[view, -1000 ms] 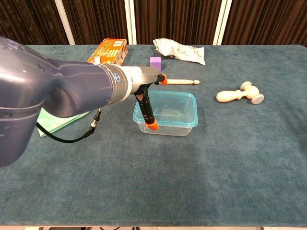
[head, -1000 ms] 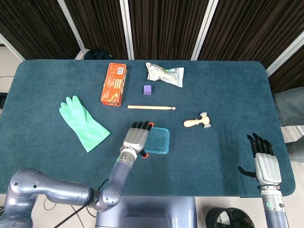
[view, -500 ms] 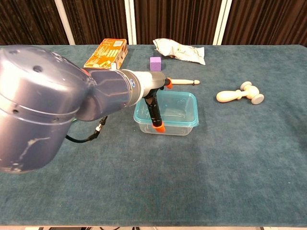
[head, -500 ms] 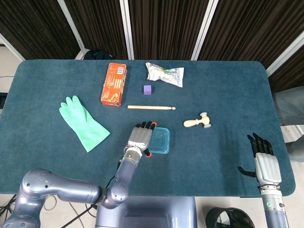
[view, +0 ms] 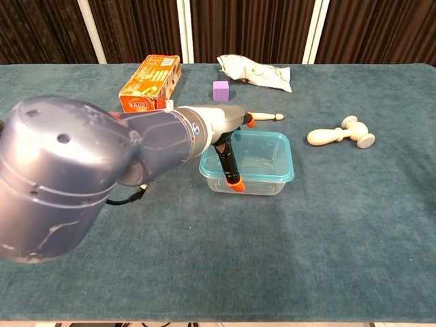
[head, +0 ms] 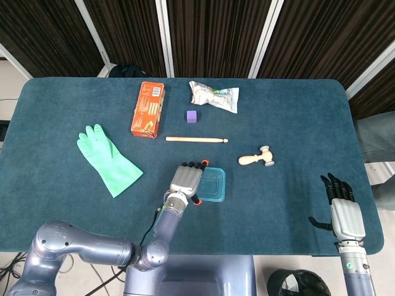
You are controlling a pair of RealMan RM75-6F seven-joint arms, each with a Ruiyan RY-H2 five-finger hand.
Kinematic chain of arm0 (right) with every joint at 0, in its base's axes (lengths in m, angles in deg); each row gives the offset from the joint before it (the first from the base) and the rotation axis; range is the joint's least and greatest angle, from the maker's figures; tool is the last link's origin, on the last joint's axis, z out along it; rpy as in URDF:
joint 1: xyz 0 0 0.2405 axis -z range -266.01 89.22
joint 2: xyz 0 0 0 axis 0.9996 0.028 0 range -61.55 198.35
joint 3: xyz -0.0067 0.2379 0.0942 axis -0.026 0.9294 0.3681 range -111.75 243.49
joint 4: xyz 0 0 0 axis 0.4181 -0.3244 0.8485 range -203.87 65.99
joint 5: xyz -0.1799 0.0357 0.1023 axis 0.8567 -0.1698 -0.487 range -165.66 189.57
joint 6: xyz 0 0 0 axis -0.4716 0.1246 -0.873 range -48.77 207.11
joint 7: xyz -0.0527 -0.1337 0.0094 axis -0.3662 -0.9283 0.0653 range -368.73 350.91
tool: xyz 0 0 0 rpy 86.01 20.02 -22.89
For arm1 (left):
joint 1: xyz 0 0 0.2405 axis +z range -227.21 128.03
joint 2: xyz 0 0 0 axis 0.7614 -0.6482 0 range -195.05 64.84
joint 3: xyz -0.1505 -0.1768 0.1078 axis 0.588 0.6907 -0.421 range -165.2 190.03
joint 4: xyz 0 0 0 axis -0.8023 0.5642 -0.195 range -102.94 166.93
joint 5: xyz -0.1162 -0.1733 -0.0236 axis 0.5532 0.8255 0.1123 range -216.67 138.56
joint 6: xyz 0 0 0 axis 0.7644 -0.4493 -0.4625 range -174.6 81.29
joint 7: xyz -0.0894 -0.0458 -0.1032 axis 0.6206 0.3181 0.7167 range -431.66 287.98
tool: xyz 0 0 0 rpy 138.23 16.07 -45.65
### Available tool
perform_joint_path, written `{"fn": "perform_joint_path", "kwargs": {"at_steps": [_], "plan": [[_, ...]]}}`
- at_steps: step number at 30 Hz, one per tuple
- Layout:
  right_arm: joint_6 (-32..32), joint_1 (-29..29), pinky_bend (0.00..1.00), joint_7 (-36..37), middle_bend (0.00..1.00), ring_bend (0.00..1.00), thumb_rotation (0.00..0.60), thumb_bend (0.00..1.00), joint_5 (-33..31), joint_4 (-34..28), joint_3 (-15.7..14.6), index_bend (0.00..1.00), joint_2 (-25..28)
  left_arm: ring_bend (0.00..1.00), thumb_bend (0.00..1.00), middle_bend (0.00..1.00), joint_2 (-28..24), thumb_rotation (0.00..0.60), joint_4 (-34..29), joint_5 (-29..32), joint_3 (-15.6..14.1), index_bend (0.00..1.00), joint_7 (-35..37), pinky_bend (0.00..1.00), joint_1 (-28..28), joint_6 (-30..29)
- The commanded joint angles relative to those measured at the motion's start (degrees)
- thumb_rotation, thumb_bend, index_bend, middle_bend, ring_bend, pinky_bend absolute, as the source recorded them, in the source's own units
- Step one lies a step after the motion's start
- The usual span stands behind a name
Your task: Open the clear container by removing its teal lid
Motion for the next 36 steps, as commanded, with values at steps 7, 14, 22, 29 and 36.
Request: {"fn": "perform_joint_path", "kwargs": {"at_steps": [7,14,22,29,36], "plan": [[0.02,-0.25,0.0,0.73,0.0,0.0,0.6,0.19,1.31,-0.7,-0.28,0.0,0.34,0.16,0.1,0.21,-5.92,0.6,-3.12,-9.31,-6.11,0.1,3.33,0.31,3.42,5.13],[-0.23,-1.44,0.0,-1.06,0.0,0.0,0.6,0.19,4.98,-1.73,-0.95,0.0,-0.24,0.16,0.1,0.21,-11.7,0.6,-4.59,-15.19,-8.33,0.1,9.08,0.31,5.74,11.78],[1.78,-4.25,0.0,-5.32,0.0,0.0,0.6,0.19,4.84,-3.43,0.17,0.0,-4.02,0.16,0.1,0.22,-13.83,0.6,-4.32,-18.55,-8.36,0.11,15.39,0.31,6.85,15.89],[4.09,-6.38,0.0,-9.6,0.0,0.0,0.6,0.19,2.94,-4.21,0.64,0.0,-8.77,0.16,0.1,0.22,-13.35,0.6,-3.95,-19.98,-8.71,0.11,17.48,0.31,6.54,17.27],[5.13,-7.49,0.0,-13.39,0.0,0.0,0.6,0.19,0.25,-3.94,0.81,0.0,-13.6,0.16,0.1,0.22,-12.02,0.6,-3.15,-19.36,-10.0,0.11,16.32,0.31,5.03,17.33]]}}
